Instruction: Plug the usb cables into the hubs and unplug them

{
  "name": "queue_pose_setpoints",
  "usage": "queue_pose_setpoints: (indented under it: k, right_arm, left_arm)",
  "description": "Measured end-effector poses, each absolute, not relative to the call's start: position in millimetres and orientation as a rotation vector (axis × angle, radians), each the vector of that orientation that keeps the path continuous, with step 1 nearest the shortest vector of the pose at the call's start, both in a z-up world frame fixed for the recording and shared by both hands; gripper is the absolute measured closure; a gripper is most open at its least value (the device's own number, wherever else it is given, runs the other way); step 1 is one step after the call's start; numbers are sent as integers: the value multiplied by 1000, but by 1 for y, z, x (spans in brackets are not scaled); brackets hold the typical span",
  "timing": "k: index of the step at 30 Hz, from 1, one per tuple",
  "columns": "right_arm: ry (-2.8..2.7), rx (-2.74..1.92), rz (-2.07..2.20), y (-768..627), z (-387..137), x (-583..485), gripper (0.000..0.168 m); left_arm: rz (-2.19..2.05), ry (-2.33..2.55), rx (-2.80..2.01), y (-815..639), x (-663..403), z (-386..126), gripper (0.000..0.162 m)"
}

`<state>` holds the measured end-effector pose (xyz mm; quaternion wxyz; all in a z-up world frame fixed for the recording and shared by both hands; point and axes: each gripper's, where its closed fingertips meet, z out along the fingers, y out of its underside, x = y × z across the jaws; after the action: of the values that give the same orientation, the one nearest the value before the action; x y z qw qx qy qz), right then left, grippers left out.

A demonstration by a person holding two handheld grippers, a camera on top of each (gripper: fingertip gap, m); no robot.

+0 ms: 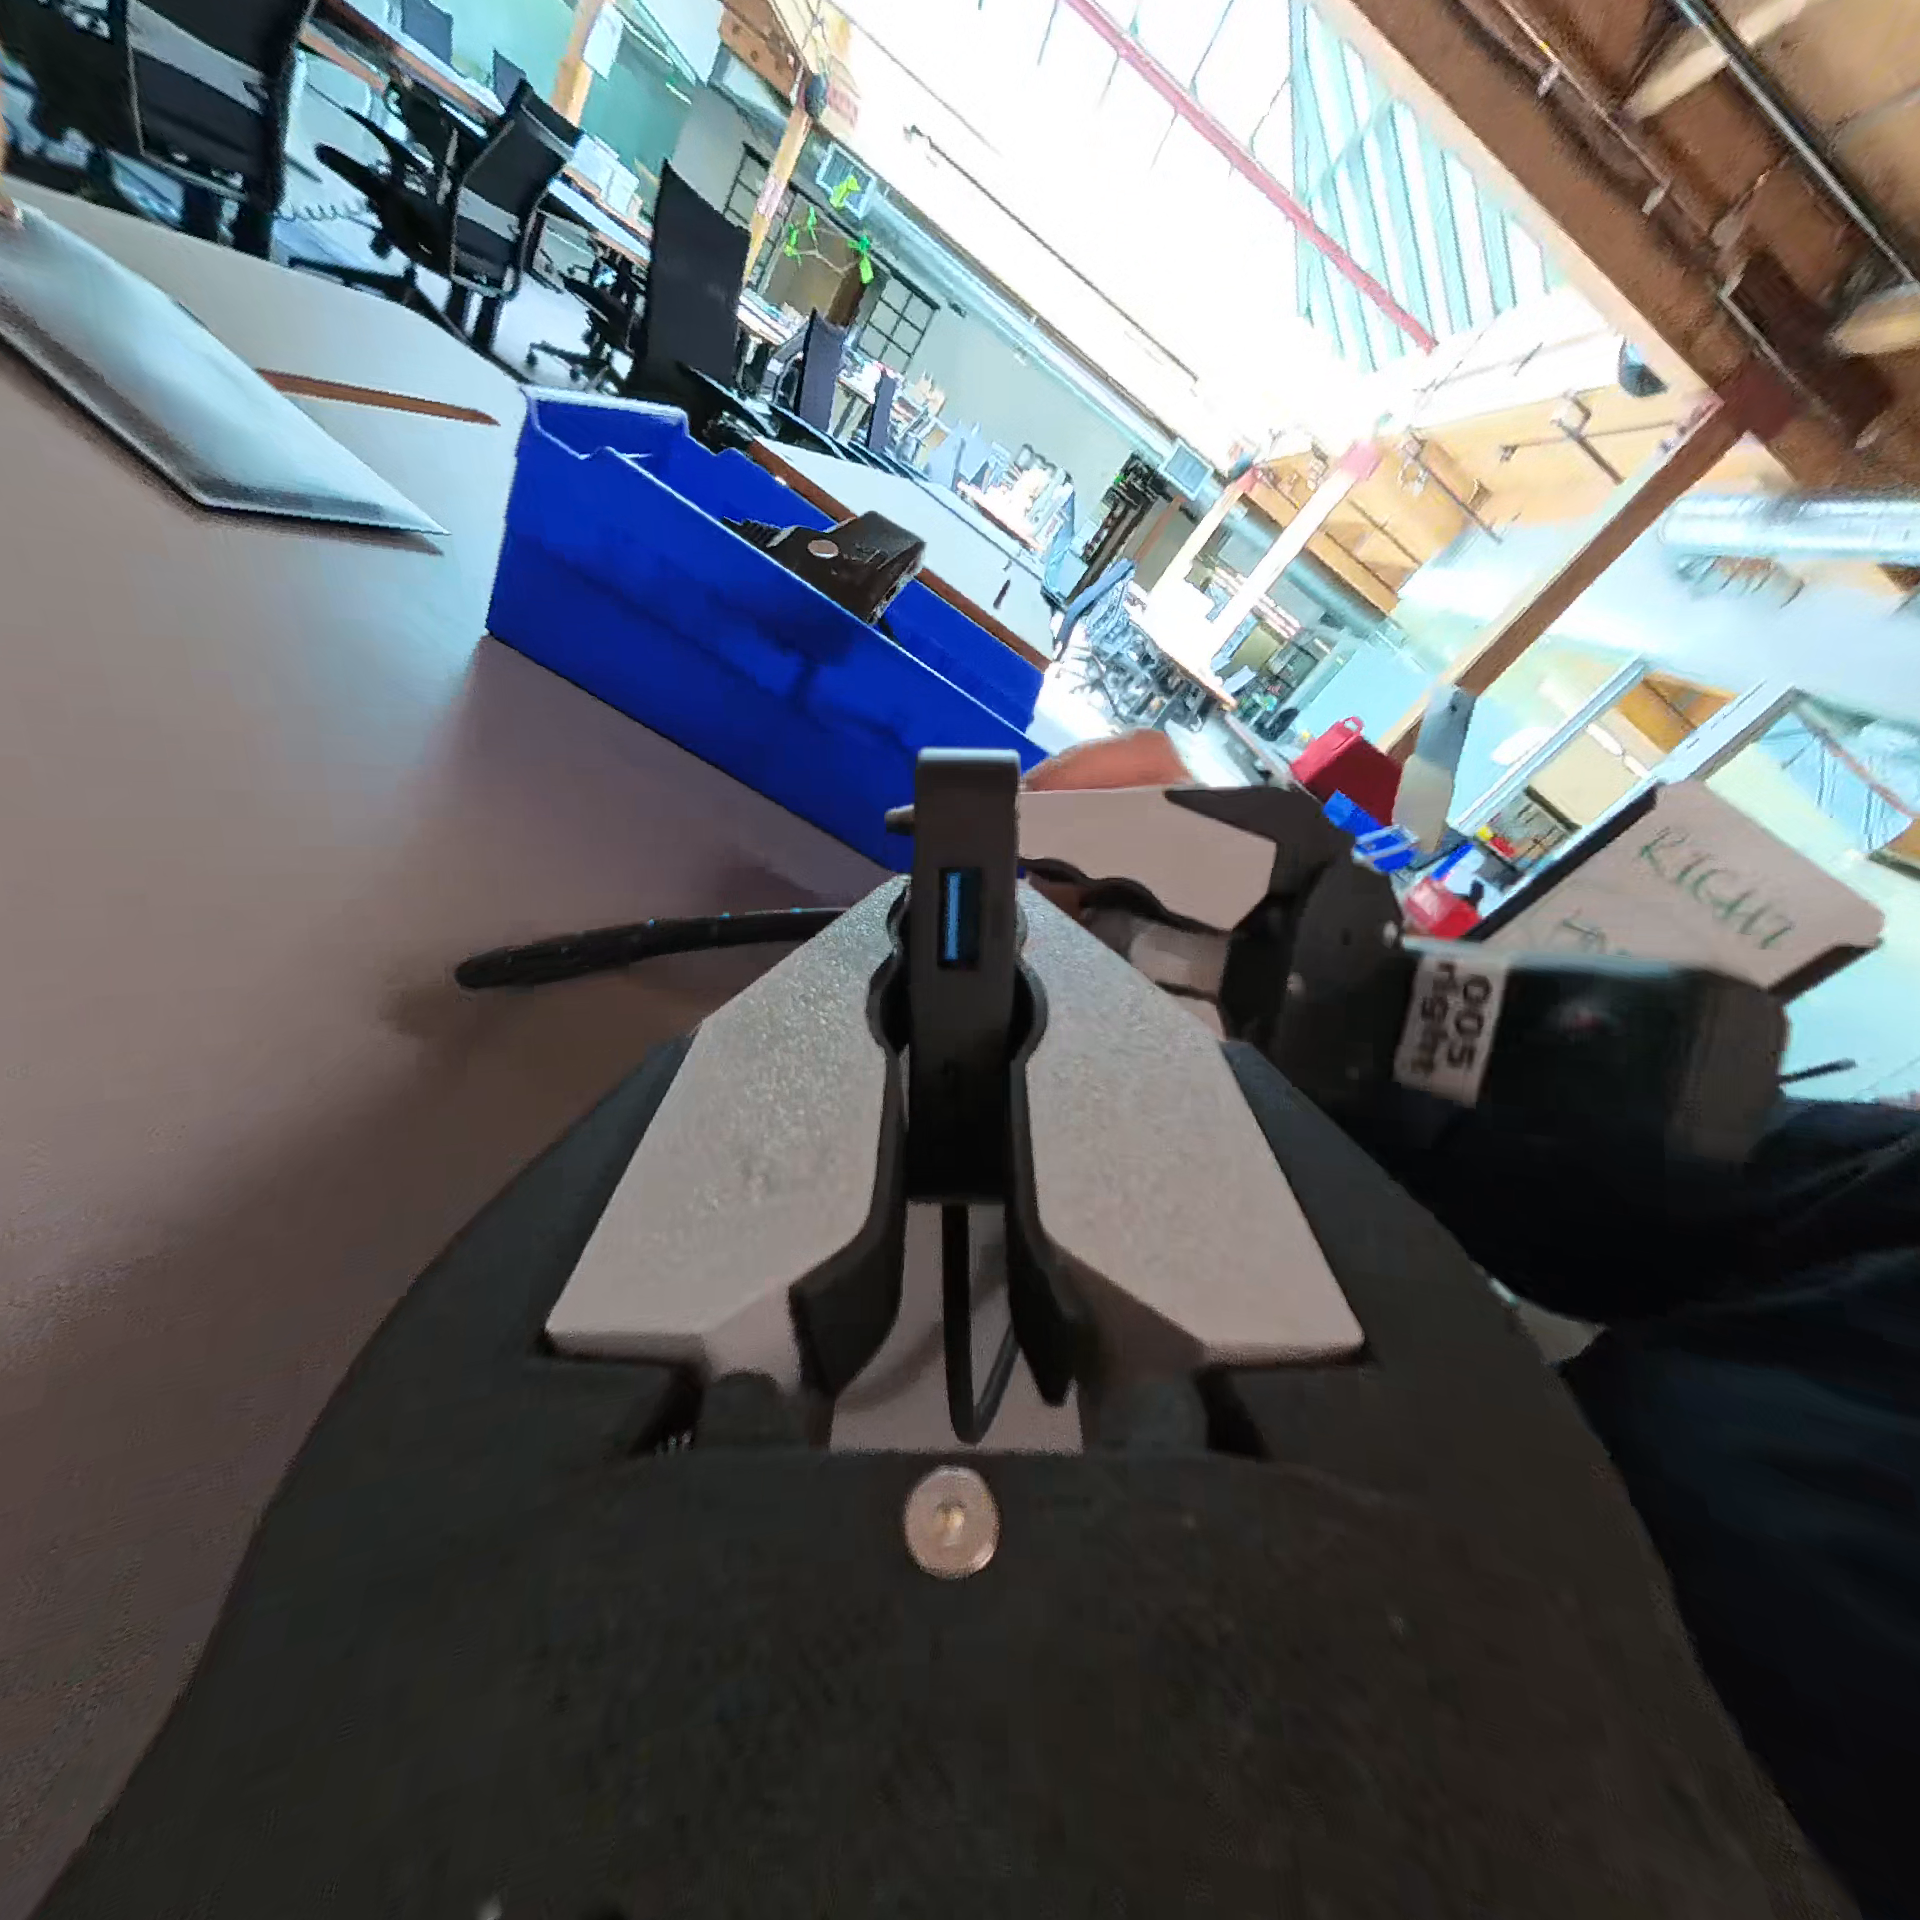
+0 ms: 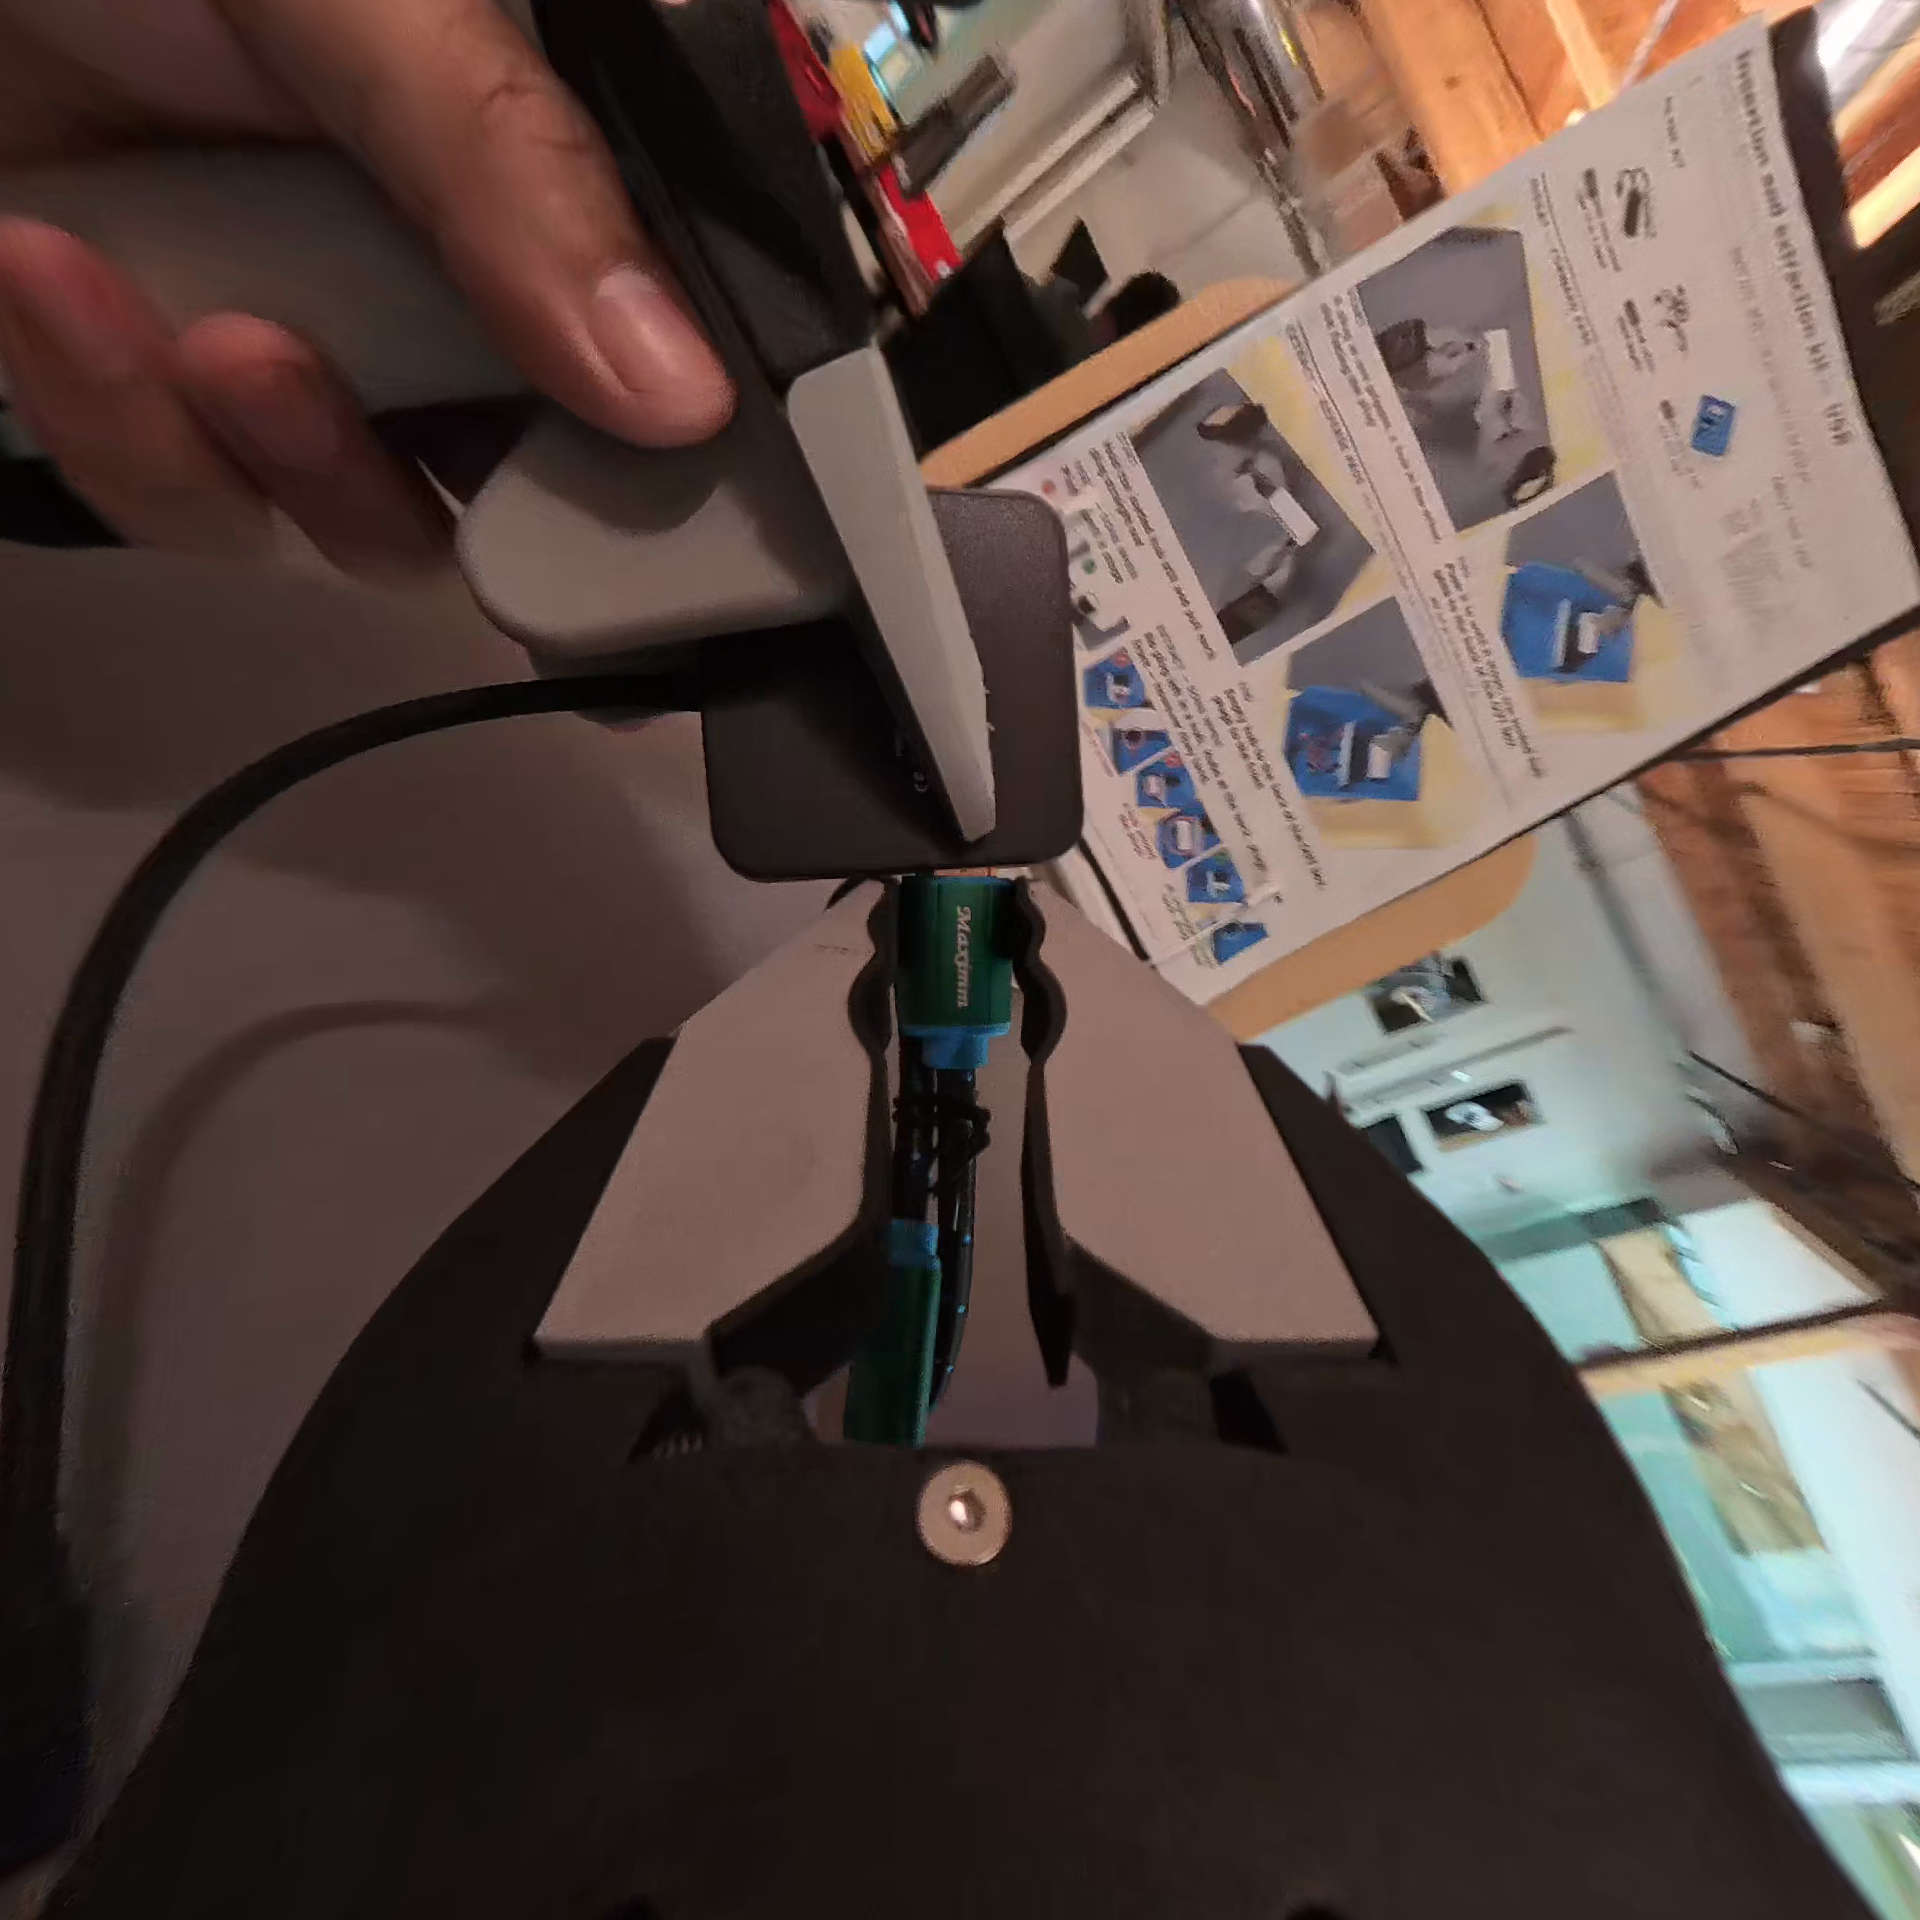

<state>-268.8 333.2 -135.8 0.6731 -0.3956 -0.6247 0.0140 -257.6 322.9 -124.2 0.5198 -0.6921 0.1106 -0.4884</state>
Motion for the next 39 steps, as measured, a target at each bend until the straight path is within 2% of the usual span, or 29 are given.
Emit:
queue_pose_setpoints:
  k: [9, 17, 21, 23, 24, 28, 34, 39]
  right_arm:
    - [-1470, -952, -85, 342, -136, -287, 151]
    - [-1574, -963, -135, 350, -149, -276, 149]
    - [-1636, -995, -203, 362, -157, -271, 150]
    - [-1691, -1176, -383, 406, -199, -234, 150]
    - [-1681, -1215, -345, 413, -213, -220, 149]
    - [-1515, -1160, -35, 371, -163, -251, 150]
    - [-1432, -1217, 128, 370, -126, -254, 150]
    - [-1227, -1231, 201, 387, -47, -194, 151]
  left_arm:
    - [-1160, 178, -1635, 329, -276, -123, 151]
    - [-870, 306, -1686, 333, -267, -132, 151]
    - [-910, 270, -1687, 336, -273, -132, 150]
    - [-879, 72, -1434, 327, -340, -80, 151]
    - [-817, -8, -1347, 318, -379, -64, 152]
    - [-790, 86, -1575, 337, -358, -106, 151]
    - [-774, 325, -1579, 330, -305, -106, 151]
    - [-671, 499, -1635, 326, -279, -118, 152]
